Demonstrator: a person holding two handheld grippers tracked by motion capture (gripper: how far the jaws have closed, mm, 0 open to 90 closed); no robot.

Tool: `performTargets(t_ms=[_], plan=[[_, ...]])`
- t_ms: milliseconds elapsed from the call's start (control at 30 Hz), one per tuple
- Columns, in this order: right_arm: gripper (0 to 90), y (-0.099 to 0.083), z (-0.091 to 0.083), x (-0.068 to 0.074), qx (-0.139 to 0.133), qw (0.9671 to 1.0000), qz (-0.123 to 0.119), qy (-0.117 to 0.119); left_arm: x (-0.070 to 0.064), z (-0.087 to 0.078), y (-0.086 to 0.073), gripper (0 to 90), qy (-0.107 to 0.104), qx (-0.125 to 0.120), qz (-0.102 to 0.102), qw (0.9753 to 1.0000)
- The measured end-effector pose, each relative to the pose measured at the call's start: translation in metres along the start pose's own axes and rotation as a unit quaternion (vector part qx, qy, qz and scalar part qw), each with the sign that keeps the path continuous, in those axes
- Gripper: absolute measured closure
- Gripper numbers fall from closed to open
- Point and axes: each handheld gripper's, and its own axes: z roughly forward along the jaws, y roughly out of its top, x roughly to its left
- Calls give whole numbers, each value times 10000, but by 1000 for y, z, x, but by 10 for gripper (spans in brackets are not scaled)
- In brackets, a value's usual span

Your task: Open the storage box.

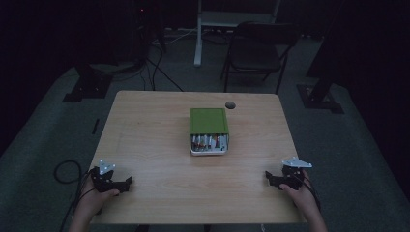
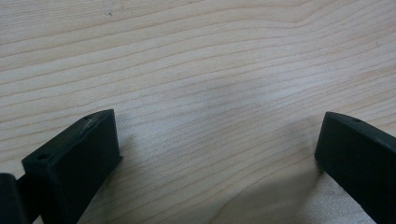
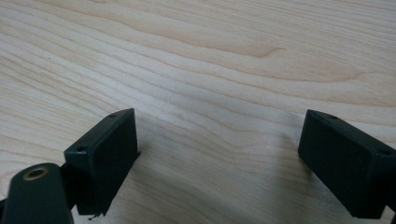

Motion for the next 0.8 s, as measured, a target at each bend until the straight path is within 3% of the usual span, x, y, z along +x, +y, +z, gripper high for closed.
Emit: performTargets(t_ms=[167,300,800], plan=[[114,0,0,0,6,10000,6,2,0,0,1,3,-40,0,39,10000],[114,0,0,0,9,10000,5,1,-3,0,1,4,-102,-28,205,9997],[115,0,0,0,-3,10000,6,0,-26,2,7,4,-70,-55,662,9978]])
